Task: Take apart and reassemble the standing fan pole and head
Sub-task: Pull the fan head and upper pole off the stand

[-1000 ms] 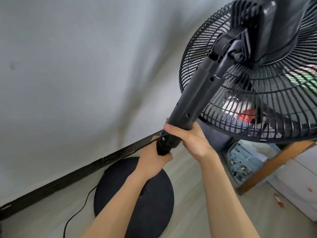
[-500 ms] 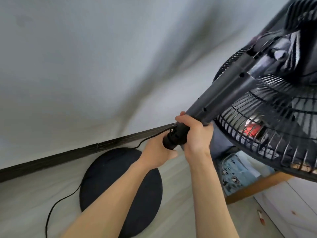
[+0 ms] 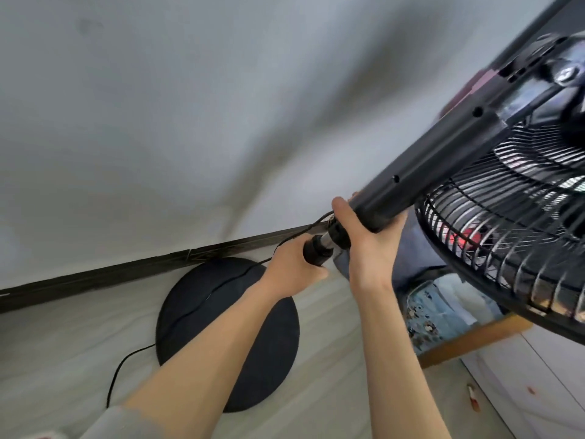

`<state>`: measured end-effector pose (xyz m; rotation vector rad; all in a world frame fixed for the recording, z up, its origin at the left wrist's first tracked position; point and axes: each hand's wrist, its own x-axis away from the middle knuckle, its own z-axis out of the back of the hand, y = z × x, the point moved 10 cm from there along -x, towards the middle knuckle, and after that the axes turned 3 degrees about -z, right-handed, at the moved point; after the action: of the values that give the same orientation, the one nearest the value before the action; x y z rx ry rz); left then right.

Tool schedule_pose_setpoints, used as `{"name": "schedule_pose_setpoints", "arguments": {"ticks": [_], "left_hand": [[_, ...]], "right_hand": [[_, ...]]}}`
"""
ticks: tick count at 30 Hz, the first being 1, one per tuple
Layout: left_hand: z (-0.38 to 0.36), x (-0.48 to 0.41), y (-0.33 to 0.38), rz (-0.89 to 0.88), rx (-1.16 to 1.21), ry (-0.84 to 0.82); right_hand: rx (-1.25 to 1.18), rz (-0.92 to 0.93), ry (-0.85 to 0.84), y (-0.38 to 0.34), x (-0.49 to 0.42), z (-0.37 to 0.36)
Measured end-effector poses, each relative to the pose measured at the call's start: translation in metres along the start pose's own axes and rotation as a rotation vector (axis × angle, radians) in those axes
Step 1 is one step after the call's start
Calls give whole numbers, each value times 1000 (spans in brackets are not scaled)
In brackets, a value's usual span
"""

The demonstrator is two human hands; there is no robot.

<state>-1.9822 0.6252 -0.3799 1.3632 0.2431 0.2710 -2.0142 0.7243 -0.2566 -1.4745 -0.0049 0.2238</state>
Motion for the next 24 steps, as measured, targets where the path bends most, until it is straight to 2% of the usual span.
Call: {"name": "schedule_pose_setpoints", "arguments": {"ticks": [6, 11, 13, 19, 24], "left_hand": [[-5, -3, 1, -56, -18, -18], [-1, 0, 0, -61, 41, -38], [1, 1, 1, -66, 38, -62], [-1, 1, -1, -76, 17, -72], [-3, -2, -6, -48, -6, -99]], "right_hand": [[-14, -59, -23, 35, 8, -15], [52, -62, -172, 37, 6, -20], [115, -83, -181, 42, 5, -15], [206, -240, -249, 73, 6, -17], [241, -236, -212, 72, 4, -21]]}}
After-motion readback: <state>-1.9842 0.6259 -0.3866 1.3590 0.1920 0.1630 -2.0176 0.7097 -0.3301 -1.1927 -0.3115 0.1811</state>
